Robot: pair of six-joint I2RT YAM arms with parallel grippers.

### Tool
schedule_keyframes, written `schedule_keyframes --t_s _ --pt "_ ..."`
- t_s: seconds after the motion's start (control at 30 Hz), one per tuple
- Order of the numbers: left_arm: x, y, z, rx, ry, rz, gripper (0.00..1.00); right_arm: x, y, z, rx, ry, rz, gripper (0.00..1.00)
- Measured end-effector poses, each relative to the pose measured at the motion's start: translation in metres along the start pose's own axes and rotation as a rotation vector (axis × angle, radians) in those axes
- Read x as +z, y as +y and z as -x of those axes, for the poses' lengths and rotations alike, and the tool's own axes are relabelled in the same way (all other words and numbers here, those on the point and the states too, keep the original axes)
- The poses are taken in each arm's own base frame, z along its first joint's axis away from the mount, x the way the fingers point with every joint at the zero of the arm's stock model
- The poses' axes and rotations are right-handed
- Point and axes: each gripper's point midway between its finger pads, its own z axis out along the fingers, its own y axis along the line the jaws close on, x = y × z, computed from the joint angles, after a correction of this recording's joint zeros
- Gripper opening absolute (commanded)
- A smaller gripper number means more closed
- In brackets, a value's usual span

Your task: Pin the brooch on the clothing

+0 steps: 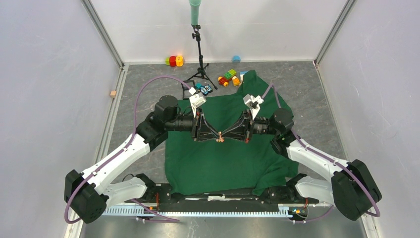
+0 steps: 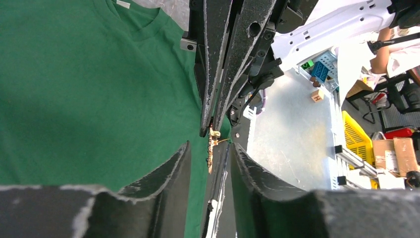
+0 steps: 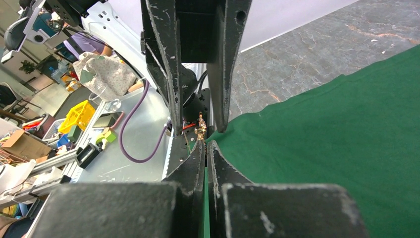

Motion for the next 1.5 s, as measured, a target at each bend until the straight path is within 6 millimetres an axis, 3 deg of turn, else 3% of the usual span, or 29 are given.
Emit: schedule_keyframes --t_s 0.13,0.27,0.33,0.47,0.67,1.07,1.27,1.5 --pt "0.0 -0.001 -0.001 -0.017 0.004 -0.003 0.6 0.0 0.0 0.0 0.001 0.001 0.002 0.0" --pt "0.0 0.0 -0.003 -0.024 0.012 0.0 0.61 0.0 0.0 0.0 0.0 0.001 0.002 0.0" --pt "0.0 0.0 -0.005 -0.026 0.016 0.002 0.57 0.0 0.001 0.0 0.0 0.002 0.003 0.0" --pt "-0.001 0.001 -0.008 -0.026 0.027 0.006 0.41 0.001 0.001 0.0 0.002 0.006 0.003 0.0" --pt "-0.002 0.002 -0.011 -0.036 0.039 0.011 0.39 0.002 0.001 0.005 -0.006 0.005 0.005 0.0" --pt "0.001 0.005 -0.014 -0.048 0.051 0.019 0.23 0.003 -0.003 -0.002 0.013 0.03 0.005 0.0" --pt "0.004 0.006 -0.015 -0.049 0.055 0.017 0.03 0.003 -0.006 -0.004 0.009 0.047 0.0 0.0" --pt "0.006 0.006 -0.018 -0.056 0.066 0.011 0.03 0.002 -0.007 -0.008 0.013 0.061 0.0 0.0"
